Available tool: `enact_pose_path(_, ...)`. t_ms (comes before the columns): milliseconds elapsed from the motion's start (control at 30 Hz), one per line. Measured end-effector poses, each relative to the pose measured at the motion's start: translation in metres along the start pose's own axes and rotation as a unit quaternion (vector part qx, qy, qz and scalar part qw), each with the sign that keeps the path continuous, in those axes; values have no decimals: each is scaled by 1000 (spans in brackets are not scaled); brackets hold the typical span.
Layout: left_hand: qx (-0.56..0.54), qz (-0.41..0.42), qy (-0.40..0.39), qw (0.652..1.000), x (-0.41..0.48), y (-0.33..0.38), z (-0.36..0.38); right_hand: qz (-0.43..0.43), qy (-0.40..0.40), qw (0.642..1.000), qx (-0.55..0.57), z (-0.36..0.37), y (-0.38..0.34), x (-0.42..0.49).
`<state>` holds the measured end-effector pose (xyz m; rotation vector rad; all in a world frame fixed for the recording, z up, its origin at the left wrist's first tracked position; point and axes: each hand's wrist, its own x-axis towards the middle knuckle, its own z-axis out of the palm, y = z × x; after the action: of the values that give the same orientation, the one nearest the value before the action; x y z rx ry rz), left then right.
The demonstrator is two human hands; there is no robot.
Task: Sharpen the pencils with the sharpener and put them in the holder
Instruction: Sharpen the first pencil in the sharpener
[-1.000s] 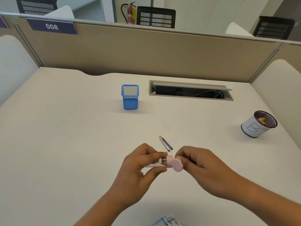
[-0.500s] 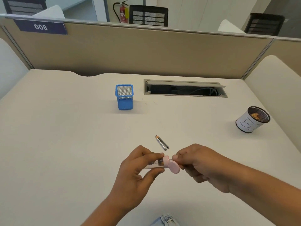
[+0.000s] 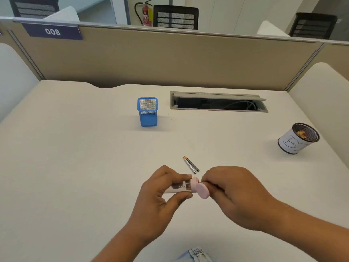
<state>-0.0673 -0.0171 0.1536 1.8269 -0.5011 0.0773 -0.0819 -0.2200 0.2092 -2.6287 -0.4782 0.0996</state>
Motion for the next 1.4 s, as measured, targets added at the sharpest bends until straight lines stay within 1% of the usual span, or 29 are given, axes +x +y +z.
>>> enact_pose_path(33, 13, 17, 4, 1000, -1, -1, 1, 72, -31, 993, 87, 1, -2, 1)
enact_pose_path(67, 25, 35, 5, 999, -3, -2, 3, 154, -65, 969, 180, 1, -4, 2)
enact_pose_path(133, 49, 71, 2, 996, -5, -4, 5, 292, -129, 886, 337, -4, -5, 7)
enact_pose_path(200, 76, 98, -5, 992, -7, -6, 7, 370, -184, 805, 426, -10, -3, 11)
enact_pose_path(233, 84, 103, -9, 991, -8, -7, 8, 391, -208, 782, 438, -13, -2, 12)
enact_pose_path(267, 84, 99, -13, 991, -9, -8, 9, 397, -226, 777, 433, -15, -2, 13)
enact_pose_path(300, 80, 88, -16, 993, -10, -9, 10, 388, -238, 786, 418, -17, -1, 13)
enact_pose_path(367, 77, 65, -18, 995, -10, -9, 10, 353, -241, 818, 386, -19, -3, 13)
enact_pose_path(433, 81, 44, -13, 996, -10, -9, 10, 300, -218, 857, 359, -18, -3, 13)
enact_pose_path(500, 67, 24, -2, 997, -8, -9, 8, 255, -181, 895, 318, -16, -3, 12)
enact_pose_path(600, 48, 10, 16, 999, -5, -9, 6, 172, -90, 960, 202, -13, -1, 9)
enact_pose_path(667, 37, -2, 26, 999, -4, -9, 5, 96, -25, 988, 123, -11, 3, 6)
enact_pose_path(700, 31, -7, 30, 999, -3, -8, 5, 48, 2, 997, 66, -10, 5, 5)
enact_pose_path(767, 19, -14, 33, 999, -2, -6, 5, -47, 38, 997, -40, -7, 9, 5)
enact_pose_path(800, 12, -16, 35, 999, -1, -5, 6, -81, 53, 993, -74, -5, 10, 4)
enact_pose_path(867, -5, -9, 38, 999, 0, -2, 6, -107, 76, 984, -120, -2, 12, 3)
enact_pose_path(933, -14, 4, 42, 999, 0, 0, 7, -94, 88, 984, -123, -1, 10, 2)
enact_pose_path(1000, -15, 22, 51, 998, 0, 0, 7, -66, 84, 991, -85, -2, 6, 1)
enact_pose_path(1067, -4, 48, 64, 997, -2, -1, 9, -16, 56, 997, -45, -1, 2, 1)
enact_pose_path(1133, 26, 92, 80, 992, -2, -3, 11, 68, 4, 997, 23, 1, -1, 4)
enact_pose_path(1167, 50, 121, 85, 988, -3, -5, 11, 131, -21, 987, 92, 1, -2, 5)
enact_pose_path(1200, 80, 154, 84, 981, -3, -6, 12, 206, -51, 960, 184, -1, -4, 6)
enact_pose_path(1233, 114, 186, 80, 973, -3, -9, 12, 278, -89, 916, 274, -3, -5, 8)
enact_pose_path(1267, 149, 215, 75, 962, -3, -13, 12, 328, -124, 874, 338, -5, -6, 10)
enact_pose_path(1300, 181, 238, 73, 951, -4, -16, 11, 352, -150, 848, 366, -6, -6, 10)
enact_pose_path(1333, 204, 252, 73, 943, -4, -20, 11, 360, -168, 838, 373, -7, -6, 11)
enact_pose_path(1367, 214, 255, 75, 940, -5, -22, 11, 356, -176, 840, 370, -7, -5, 12)
enact_pose_path(1400, 210, 249, 74, 943, -6, -22, 10, 346, -174, 849, 359, -7, -5, 13)
